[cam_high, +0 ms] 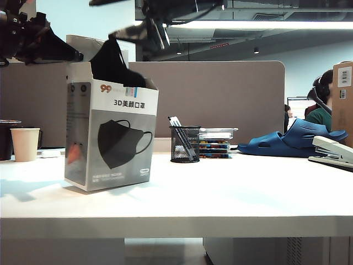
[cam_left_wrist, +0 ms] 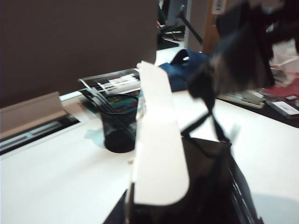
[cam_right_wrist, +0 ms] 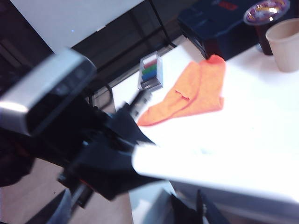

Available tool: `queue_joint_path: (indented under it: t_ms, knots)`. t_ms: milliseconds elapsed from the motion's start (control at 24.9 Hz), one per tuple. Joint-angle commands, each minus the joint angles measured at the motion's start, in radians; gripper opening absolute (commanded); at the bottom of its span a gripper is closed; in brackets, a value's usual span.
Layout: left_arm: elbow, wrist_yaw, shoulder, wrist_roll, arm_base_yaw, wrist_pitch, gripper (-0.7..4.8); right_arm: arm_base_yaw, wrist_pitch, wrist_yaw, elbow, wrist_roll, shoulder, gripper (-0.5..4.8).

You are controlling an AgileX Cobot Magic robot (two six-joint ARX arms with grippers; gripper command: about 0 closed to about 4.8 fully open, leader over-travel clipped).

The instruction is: Put the mask into the mask box.

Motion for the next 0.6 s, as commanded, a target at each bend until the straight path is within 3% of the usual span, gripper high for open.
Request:
queue_joint_path:
  t_ms: [40, 201, 361, 602]
  knots:
    - [0.003, -0.054, -0.003, 0.0, -0.001, 0.033, -0.06, 0.0, -0.024, -0.002, 0.002, 0.002, 0.009, 3.35]
    - [0.003, -0.108, -0.003, -0.002, -0.001, 0.065, -0.06, 0.0, -0.111, -0.007, 0.002, 0.0, 0.021, 3.34]
    - [0.003, -0.109, -0.003, -0.072, -0.001, 0.114, -0.06, -0.001, -0.213, -0.001, 0.002, -0.011, 0.045, 3.33]
    - [0.003, -0.154, -0.003, -0.072, 0.003, 0.12, -0.06, 0.0, -0.306, -0.003, 0.002, -0.055, 0.058, 3.32]
